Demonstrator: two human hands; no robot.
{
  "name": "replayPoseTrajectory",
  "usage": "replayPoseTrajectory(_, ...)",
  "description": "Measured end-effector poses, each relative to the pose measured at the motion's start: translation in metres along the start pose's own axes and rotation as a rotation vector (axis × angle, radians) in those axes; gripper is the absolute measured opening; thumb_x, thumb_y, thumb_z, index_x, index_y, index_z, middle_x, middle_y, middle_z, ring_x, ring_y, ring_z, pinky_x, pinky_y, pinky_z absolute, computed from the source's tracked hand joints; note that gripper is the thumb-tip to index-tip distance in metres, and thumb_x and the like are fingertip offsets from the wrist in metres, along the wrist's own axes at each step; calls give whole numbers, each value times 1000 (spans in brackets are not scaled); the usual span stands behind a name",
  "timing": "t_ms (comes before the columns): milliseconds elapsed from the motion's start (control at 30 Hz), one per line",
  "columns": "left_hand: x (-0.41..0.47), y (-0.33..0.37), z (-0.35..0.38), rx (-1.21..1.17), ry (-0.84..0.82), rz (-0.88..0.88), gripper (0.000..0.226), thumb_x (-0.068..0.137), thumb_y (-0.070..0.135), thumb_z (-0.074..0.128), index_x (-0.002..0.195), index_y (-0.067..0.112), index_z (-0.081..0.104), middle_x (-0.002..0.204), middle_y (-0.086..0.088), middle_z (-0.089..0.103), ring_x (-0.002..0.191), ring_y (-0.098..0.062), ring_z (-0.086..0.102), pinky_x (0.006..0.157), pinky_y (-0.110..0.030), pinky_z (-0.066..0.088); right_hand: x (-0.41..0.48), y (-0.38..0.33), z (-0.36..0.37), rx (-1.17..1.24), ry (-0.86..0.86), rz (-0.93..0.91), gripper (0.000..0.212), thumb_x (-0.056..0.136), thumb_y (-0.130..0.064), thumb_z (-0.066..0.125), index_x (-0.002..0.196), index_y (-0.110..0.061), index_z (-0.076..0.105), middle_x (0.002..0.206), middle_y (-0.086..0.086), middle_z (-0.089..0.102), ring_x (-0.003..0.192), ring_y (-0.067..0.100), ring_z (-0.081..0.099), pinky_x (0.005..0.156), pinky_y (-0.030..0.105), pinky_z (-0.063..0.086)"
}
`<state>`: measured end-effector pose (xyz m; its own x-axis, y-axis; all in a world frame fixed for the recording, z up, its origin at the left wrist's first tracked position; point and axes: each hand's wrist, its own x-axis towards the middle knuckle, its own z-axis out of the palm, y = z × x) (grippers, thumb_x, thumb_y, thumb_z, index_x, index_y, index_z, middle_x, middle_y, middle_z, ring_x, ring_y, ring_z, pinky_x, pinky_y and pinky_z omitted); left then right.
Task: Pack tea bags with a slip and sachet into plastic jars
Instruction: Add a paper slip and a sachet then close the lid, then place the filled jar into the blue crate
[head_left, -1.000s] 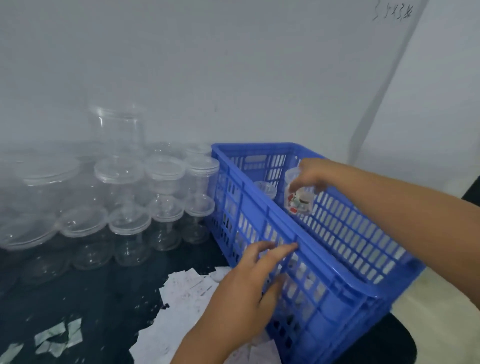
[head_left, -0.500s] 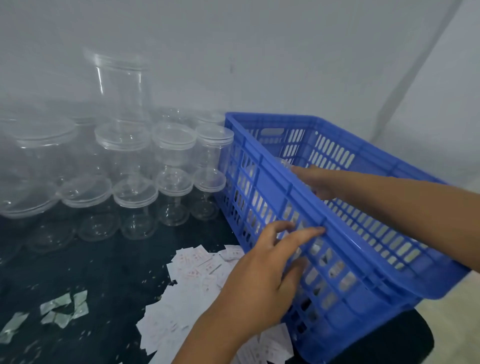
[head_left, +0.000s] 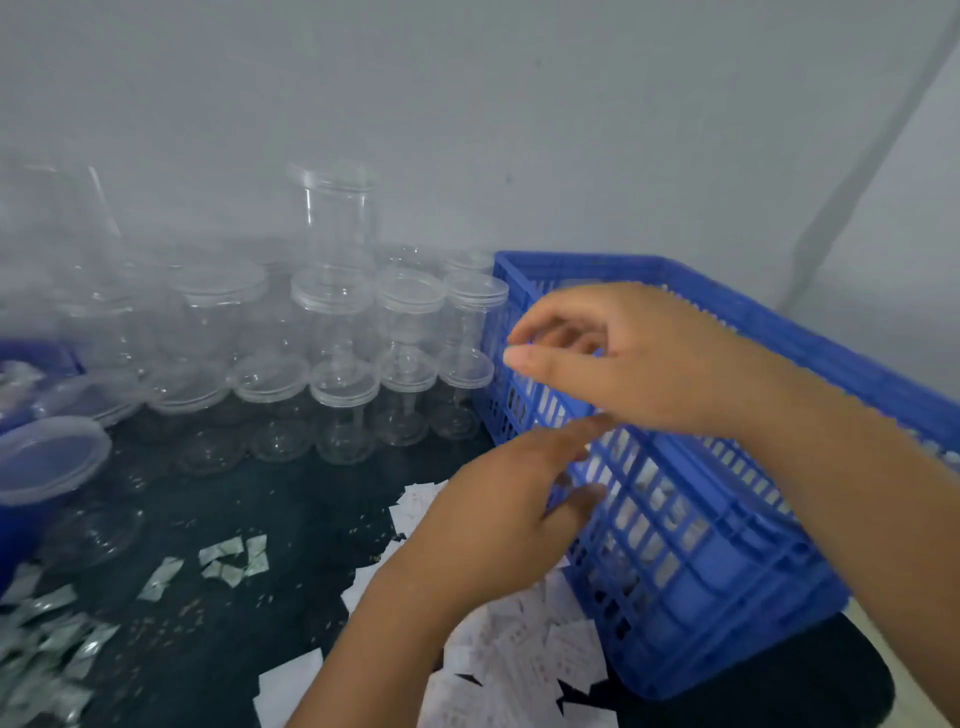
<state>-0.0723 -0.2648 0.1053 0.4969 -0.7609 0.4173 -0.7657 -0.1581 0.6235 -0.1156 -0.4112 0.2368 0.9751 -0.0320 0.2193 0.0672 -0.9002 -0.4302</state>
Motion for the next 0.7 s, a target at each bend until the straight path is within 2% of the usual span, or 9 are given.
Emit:
replayPoseTrajectory(67, -14, 1, -17, -21, 13, -49, 22, 102, 32, 59, 119, 46, 56, 103, 25, 62, 91, 5, 60, 81, -24, 52, -33, -18, 37, 40, 43, -85, 50, 84, -80, 52, 116, -47, 71, 113, -33, 70, 110, -13, 65, 89, 12, 50)
replayPoseTrajectory(133, -35, -4, -34, 18, -22, -139, 18, 97, 29, 54, 93, 46, 57, 87, 31, 60, 83, 5, 61, 69, -17, 49, -57, -30, 79, 45, 74, -146, 47, 91, -72, 54, 126, -44, 68, 123, -31, 64, 121, -9, 58, 99, 10, 43)
replayPoseTrajectory(200, -64, -18, -46, 48, -27, -271, 22, 94, 38, 48, 75, 46, 54, 75, 30, 61, 72, 11, 60, 58, -12, 41, -68, -37, 123, 90, 60, -182, 47, 96, -66, 55, 137, -43, 61, 132, -30, 56, 131, -1, 52, 106, 14, 39)
replayPoseTrajectory(233, -82, -28, -51, 66, -7, -326, 23, 95, 41, 47, 74, 47, 56, 74, 28, 62, 72, 13, 59, 58, -11, 40, -70, -38, 144, 140, 39, -165, 48, 98, -65, 55, 142, -44, 58, 135, -31, 54, 134, 0, 50, 108, 16, 40)
replayPoseTrajectory(300, -119, -51, -57, 128, 63, -420, 16, 100, 41, 53, 92, 46, 66, 86, 28, 67, 82, 11, 62, 66, -12, 46, -69, -35, 185, 245, -13, -78, 50, 99, -65, 56, 145, -45, 55, 137, -31, 54, 133, -3, 50, 109, 19, 43)
replayPoseTrajectory(367, -158, -77, -59, 224, 149, -525, 11, 101, 43, 57, 103, 44, 67, 90, 27, 69, 83, 6, 63, 71, -20, 53, -66, -31, 222, 266, -70, 19, 48, 100, -64, 60, 143, -45, 56, 137, -31, 55, 129, -7, 51, 109, 22, 46)
replayPoseTrajectory(433, -192, -102, -57, 310, 258, -640, 14, 101, 47, 57, 96, 39, 67, 81, 20, 67, 74, 1, 61, 68, -26, 53, -61, -32, 251, 280, -125, 90, 44, 100, -60, 65, 141, -46, 57, 135, -32, 56, 125, -8, 54, 109, 24, 49)
replayPoseTrajectory(533, -229, -129, -47, 337, 416, -722, 21, 101, 44, 62, 84, 32, 65, 67, 16, 57, 65, -1, 55, 56, -16, 38, -40, -52, 277, 386, -169, 123, 43, 97, -58, 69, 137, -48, 58, 128, -30, 60, 121, -7, 59, 107, 26, 53)
replayPoseTrajectory(700, -234, -144, -41, 225, 501, -758, 33, 99, 45, 56, 67, 46, 47, 63, 17, 55, 65, 1, 56, 48, -18, 30, 34, -114, 312, 525, -365, 132, 92, 88, -65, 77, 163, -37, 33, 161, -9, 44, 132, 8, 50, 106, 32, 45)
